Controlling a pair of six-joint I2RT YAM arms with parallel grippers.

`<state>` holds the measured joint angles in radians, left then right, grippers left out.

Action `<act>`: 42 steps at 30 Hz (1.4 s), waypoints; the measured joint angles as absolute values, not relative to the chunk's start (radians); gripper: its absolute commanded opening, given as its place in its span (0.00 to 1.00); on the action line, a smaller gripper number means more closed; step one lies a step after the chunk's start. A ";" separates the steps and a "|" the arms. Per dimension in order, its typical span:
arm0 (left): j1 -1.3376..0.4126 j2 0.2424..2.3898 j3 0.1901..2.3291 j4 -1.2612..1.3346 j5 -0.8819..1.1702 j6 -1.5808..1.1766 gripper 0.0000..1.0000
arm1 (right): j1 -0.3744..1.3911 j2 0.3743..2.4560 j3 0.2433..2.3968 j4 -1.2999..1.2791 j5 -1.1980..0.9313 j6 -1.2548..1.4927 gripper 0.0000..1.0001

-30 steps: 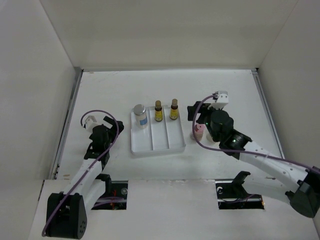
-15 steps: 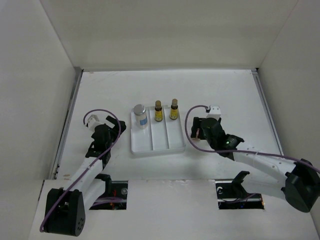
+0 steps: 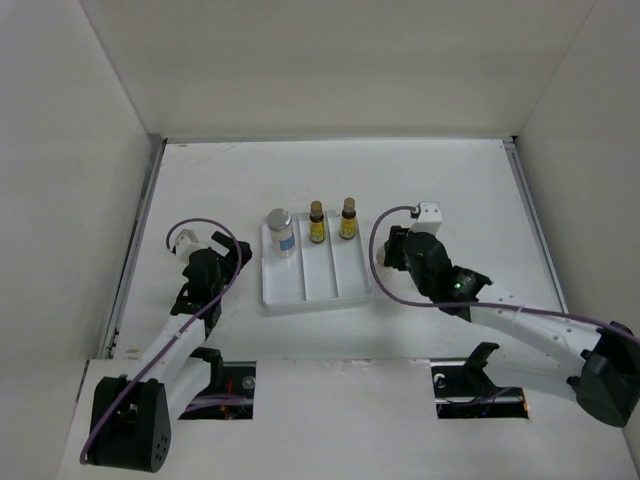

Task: Organize the condiment bottles

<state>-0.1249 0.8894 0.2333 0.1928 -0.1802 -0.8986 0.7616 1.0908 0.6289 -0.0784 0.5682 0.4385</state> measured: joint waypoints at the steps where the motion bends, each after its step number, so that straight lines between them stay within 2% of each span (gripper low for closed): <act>1: -0.125 0.891 0.233 0.193 -0.180 -0.899 1.00 | 0.783 1.069 0.643 -0.076 0.572 0.432 0.48; 6: -0.125 0.900 0.233 0.200 -0.182 -0.899 1.00 | 0.881 1.104 0.749 0.009 0.547 0.413 0.47; 15: -0.125 0.904 0.233 0.203 -0.185 -0.899 1.00 | 1.022 1.465 0.923 0.112 0.468 0.388 0.47; 22: -0.125 0.905 0.233 0.203 -0.187 -0.898 1.00 | 1.048 1.587 0.949 0.112 0.463 0.381 0.51; 24: -0.125 0.906 0.233 0.204 -0.187 -0.898 1.00 | 1.050 1.597 0.949 0.112 0.471 0.381 0.57; 27: -0.125 0.913 0.234 0.207 -0.187 -0.899 1.00 | 1.062 1.599 0.949 0.109 0.488 0.384 0.76; 30: -0.127 0.918 0.234 0.206 -0.188 -0.899 1.00 | 1.076 1.593 0.949 0.105 0.498 0.381 0.81; 34: -0.128 0.915 0.234 0.207 -0.188 -0.899 1.00 | 1.081 1.509 0.933 0.082 0.503 0.381 0.82; 38: -0.131 0.903 0.234 0.206 -0.189 -0.899 1.00 | 1.038 1.293 0.850 0.072 0.543 0.387 0.84; 42: -0.133 0.900 0.234 0.207 -0.187 -0.899 1.00 | 0.872 1.057 0.732 0.021 0.646 0.443 0.90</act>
<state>-0.1329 0.9001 0.2337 0.2066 -0.1875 -0.8989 0.8719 1.0569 0.7319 0.0208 0.6464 0.4431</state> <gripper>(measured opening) 0.997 0.871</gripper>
